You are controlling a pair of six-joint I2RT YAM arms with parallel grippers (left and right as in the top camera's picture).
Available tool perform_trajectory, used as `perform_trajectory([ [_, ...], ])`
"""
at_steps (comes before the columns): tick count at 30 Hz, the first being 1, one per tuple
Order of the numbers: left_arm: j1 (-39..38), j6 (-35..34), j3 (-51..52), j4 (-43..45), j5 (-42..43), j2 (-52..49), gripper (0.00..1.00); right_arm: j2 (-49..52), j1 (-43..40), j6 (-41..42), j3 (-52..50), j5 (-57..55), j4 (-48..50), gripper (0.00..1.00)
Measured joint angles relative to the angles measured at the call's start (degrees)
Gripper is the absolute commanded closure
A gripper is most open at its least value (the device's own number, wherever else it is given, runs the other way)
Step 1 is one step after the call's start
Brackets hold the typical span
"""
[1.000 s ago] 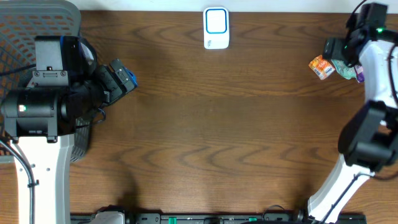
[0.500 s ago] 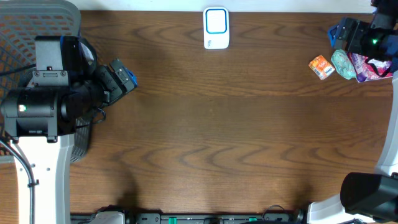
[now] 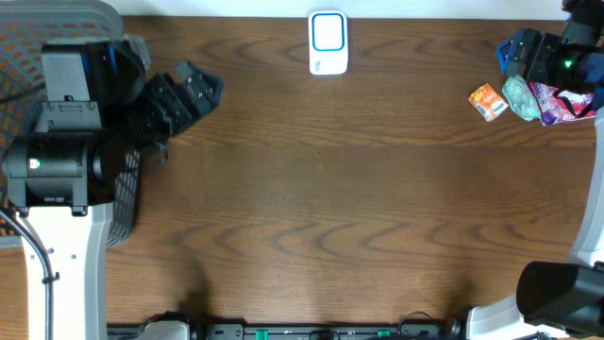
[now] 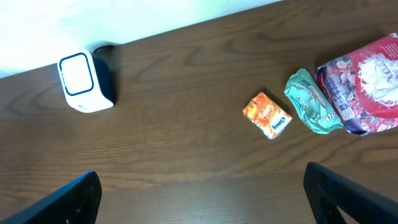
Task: Scan the item barcode
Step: 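Reach into the basket and grasp the red snack bar with left gripper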
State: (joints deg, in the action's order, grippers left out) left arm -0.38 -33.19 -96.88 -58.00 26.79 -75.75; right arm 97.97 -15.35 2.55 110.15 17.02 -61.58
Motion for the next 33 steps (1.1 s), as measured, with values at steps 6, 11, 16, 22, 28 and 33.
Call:
perform_trajectory([
  [6,3.04,-0.28,-2.32,8.81,-7.41,0.0,0.02,0.0,0.0,0.02,0.0,0.04,0.02,0.01],
  [11,10.25,-0.83,-3.48,12.0,-25.55,-0.59,0.02,0.0,0.0,0.02,0.0,0.11,0.0,0.01],
  [16,21.2,-2.16,-3.93,13.2,-34.64,-7.93,0.02,0.0,0.0,0.02,0.0,0.13,0.02,0.01],
  [22,32.46,-6.97,-3.91,15.89,-29.11,-19.43,0.02,0.0,0.0,0.02,0.0,0.15,0.0,0.01],
  [28,33.38,-8.9,-3.93,20.74,-24.9,-29.03,0.02,0.0,0.0,0.02,0.0,0.15,0.02,0.01],
  [33,31.39,-9.18,-3.91,22.43,-24.15,-36.11,0.02,0.0,0.0,0.02,0.0,0.13,0.02,0.01],
])
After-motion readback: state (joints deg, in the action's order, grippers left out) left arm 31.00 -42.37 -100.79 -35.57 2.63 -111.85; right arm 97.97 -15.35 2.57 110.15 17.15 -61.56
